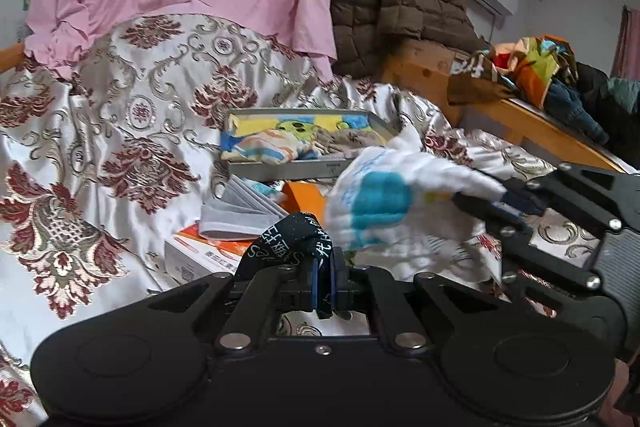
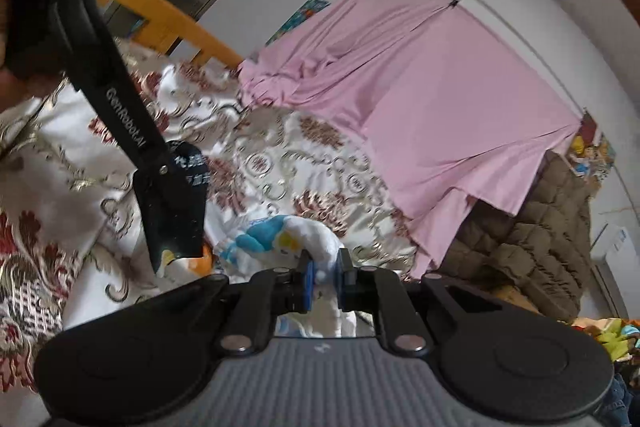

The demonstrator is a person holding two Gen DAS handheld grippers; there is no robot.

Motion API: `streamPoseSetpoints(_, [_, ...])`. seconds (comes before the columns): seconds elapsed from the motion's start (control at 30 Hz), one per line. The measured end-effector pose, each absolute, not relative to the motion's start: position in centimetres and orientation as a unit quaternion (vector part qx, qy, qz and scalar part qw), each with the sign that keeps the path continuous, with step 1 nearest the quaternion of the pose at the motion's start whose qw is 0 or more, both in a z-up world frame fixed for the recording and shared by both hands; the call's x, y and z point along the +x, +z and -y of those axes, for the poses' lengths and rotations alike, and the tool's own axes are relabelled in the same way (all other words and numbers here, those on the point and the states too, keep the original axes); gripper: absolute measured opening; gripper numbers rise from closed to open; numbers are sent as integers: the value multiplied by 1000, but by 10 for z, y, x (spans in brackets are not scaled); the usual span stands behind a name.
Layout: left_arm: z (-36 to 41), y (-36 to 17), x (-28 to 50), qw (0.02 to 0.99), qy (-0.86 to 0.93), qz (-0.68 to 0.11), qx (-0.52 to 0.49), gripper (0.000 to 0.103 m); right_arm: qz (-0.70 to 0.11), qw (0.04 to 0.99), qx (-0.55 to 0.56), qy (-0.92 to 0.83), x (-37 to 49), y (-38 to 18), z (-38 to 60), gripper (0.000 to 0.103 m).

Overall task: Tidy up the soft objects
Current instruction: 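Carry the black cloth and white towel with both tools over the painted tray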

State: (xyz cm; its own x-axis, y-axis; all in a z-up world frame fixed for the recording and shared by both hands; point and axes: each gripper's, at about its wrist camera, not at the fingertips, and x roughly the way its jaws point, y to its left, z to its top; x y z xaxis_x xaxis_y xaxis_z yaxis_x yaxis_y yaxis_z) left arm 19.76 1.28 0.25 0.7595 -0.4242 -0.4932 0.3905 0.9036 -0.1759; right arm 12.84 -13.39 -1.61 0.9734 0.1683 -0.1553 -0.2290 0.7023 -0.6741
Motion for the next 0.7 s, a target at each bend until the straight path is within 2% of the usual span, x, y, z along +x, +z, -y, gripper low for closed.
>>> streamPoseSetpoints(0.5, [-13,36,178,960,-165,-222,-41,5,11,936,-340,91,126,11,127,12])
streamPoseSetpoints(0.7, [-15,53,192,963,-151,-217,-49,5,34,935,-341,91,147,30,124,12])
